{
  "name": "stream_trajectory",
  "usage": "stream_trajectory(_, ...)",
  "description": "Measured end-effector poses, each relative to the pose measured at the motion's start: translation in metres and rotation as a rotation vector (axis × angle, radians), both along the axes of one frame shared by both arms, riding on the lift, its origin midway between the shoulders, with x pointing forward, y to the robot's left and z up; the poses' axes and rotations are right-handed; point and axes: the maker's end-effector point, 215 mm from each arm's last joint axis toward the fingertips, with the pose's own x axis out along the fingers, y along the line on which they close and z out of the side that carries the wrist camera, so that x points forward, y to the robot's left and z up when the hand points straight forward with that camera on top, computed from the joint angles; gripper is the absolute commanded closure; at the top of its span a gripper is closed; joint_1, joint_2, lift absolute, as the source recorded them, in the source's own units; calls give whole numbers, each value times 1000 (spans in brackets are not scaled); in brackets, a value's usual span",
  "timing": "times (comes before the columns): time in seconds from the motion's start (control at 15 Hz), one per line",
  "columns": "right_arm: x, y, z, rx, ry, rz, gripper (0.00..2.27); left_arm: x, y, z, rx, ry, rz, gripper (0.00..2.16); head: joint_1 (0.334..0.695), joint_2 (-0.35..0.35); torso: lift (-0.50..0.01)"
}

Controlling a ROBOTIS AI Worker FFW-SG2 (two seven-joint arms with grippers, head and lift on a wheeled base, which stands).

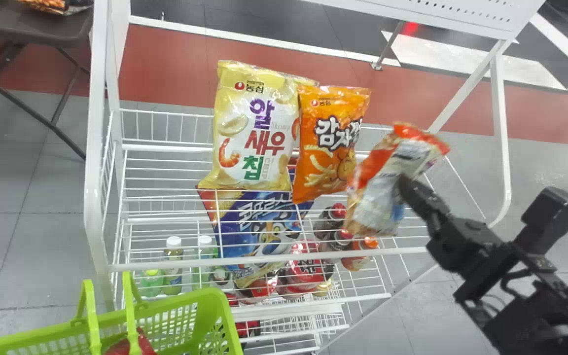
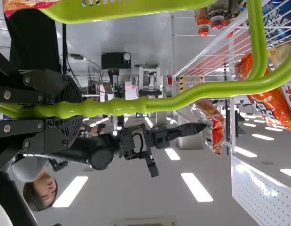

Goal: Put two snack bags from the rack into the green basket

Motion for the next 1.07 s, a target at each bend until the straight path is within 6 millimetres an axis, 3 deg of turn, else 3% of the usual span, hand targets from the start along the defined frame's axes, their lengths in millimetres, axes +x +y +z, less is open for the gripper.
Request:
stream_trajectory(0.4, -68, 118, -64, 227, 299, 209, 2240, -1, -1, 0, -7, 5, -2, 1369, 695, -350, -5)
stream_trajectory(0.67, -130, 197, -84, 349, 528, 414, 2240, -1, -2, 2, -7, -2, -5, 1369, 695, -350, -5)
stream_trajectory(0.87, -163, 236, -91, 395, 625, 507, 2240, -1, -2, 2, -6, -6, -8, 1369, 695, -315, -5)
stream_trajectory(1.07, -181, 261, -105, 450, 684, 553, 2243, -1, -3, 3, -9, -8, -11, 1369, 695, -244, -5)
